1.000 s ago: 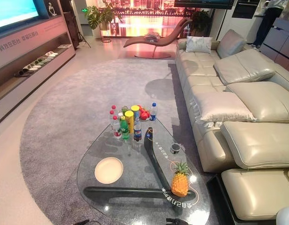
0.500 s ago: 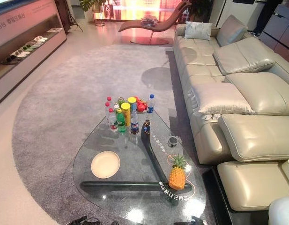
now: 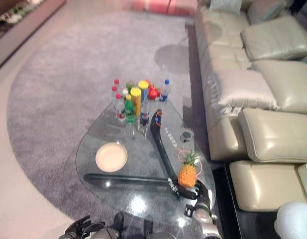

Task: Pick up the fruit to the plate

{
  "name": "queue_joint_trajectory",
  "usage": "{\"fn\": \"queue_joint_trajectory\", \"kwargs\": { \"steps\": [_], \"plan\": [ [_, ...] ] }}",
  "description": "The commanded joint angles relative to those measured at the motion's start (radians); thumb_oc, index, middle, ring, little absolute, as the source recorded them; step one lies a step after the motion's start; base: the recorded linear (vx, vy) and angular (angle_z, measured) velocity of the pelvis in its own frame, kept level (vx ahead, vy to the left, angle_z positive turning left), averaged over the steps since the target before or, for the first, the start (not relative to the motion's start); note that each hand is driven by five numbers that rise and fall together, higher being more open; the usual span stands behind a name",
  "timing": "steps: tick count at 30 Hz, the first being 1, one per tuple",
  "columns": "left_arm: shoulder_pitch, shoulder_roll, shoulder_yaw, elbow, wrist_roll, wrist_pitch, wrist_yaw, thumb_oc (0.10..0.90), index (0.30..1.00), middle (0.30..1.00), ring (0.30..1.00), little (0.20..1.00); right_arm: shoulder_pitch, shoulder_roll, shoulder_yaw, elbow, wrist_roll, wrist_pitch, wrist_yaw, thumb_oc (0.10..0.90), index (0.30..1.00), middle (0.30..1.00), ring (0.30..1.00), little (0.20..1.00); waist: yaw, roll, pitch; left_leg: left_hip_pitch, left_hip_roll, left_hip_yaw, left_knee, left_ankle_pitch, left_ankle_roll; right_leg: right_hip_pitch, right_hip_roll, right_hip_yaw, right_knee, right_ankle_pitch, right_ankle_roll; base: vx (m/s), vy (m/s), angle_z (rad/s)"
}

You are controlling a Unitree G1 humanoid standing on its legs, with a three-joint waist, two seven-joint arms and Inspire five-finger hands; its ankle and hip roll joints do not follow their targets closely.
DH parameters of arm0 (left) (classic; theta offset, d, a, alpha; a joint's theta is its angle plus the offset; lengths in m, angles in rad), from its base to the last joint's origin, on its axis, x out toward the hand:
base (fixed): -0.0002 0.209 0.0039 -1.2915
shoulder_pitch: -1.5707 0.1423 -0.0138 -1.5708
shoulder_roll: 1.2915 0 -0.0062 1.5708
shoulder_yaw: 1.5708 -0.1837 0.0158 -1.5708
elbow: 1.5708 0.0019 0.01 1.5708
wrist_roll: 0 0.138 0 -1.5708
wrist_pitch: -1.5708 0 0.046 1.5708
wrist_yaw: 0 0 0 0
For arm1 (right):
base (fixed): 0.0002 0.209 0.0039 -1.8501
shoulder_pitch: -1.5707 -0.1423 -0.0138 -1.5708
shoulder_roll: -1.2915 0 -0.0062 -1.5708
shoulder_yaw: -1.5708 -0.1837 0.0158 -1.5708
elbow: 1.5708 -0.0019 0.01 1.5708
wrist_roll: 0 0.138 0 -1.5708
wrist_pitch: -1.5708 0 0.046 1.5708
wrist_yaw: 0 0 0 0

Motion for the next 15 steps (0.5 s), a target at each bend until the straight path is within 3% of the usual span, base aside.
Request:
{"fn": "queue_joint_trajectory", "kwargs": {
  "steps": [1, 15],
  "plan": [
    [0.0, 0.023, -0.056, 0.025, -0.018, -0.011, 0.023, 0.8, 0.9, 0.9, 0.9, 0.9, -0.044, -0.091, 0.001, -0.134, 0.018, -0.086, -0.106, 0.8, 0.9, 0.9, 0.9, 0.9, 0.014, -0.017, 0.027, -0.053, -0.035, -0.013, 0.108, -0.083, 0.025, -0.082, -0.039, -0.002, 0.141, -0.038, 0.039, -0.07, -0.001, 0.01],
    [-0.065, 0.008, -0.111, 0.014, -0.106, -0.031, 0.007, 0.8, 0.9, 0.9, 0.9, 0.9, -0.241, -0.123, -0.039, -0.164, -0.015, -0.063, -0.459, 0.8, 0.9, 0.9, 0.9, 0.9, 0.021, 0.012, 0.123, -0.174, -0.058, -0.023, 0.208, -0.086, 0.022, -0.176, -0.047, -0.013, 0.207, -0.049, 0.015, -0.04, 0.028, 0.01]
  ]
}}
